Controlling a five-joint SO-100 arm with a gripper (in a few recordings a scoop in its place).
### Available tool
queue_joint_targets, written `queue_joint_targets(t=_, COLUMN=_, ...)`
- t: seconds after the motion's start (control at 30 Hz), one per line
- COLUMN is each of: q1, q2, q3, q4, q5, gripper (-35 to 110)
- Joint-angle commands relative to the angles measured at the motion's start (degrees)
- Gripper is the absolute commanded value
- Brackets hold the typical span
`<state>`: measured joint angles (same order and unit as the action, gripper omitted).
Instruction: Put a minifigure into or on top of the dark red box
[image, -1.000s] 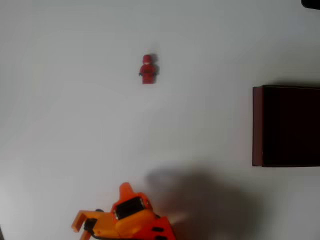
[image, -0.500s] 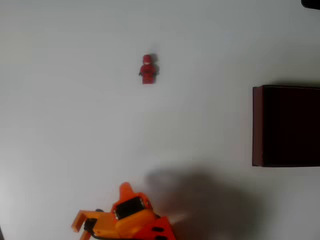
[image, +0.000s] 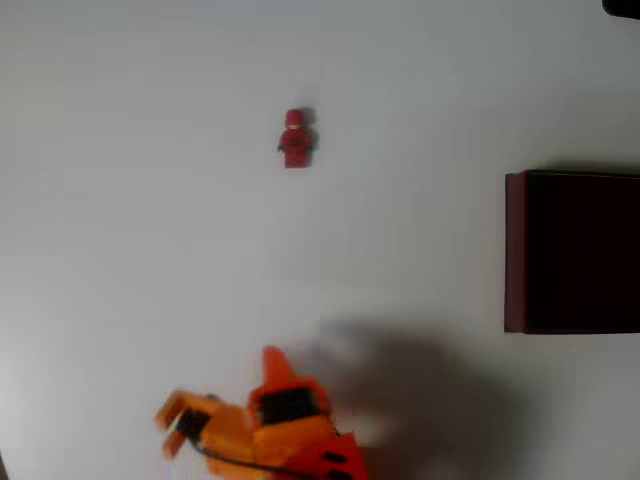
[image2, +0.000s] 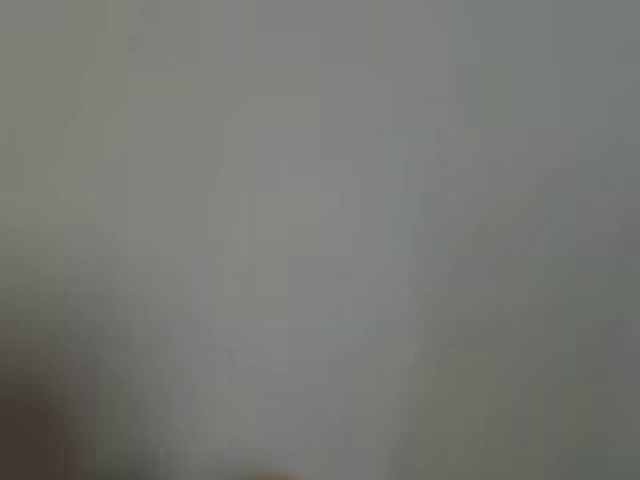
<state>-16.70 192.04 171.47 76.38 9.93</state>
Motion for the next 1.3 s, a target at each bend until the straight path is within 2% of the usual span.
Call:
queue_joint_targets(t=0.0, q1=4.4, q2=0.0, q3=-6.0, q4=1.0, q5=15.3, gripper=2)
queue_joint_targets(t=0.13, q1=9.5, q2=0.0, q3=-11.0, q4=2.8, q5=38.4, gripper=1)
queue_joint_targets(t=0.3, q1=7.6, q2=0.0, q3=-11.4, q4=4.0, q5=64.1, gripper=19)
queue_joint_targets(t=0.4, q1=6.8, q2=0.0, q3=-9.9, q4=3.9, q5=77.8, gripper=22)
queue_joint_targets(t=0.57, q1=4.0, q2=0.1, q3=-8.4, q4=1.2, q5=91.2, gripper=18)
queue_joint_targets(t=0.7, q1=1.6, q2=-0.1, q3=-4.7, q4=0.4, q5=104.2, gripper=19)
queue_joint_targets(t=0.9, q1=3.2, q2=-12.1, q3=-6.8, q4=-4.0, q5=107.1, gripper=21)
queue_joint_targets(t=1.27, q1=5.5, q2=-54.8, q3=-25.3, q4=-18.8, q5=98.3, gripper=22)
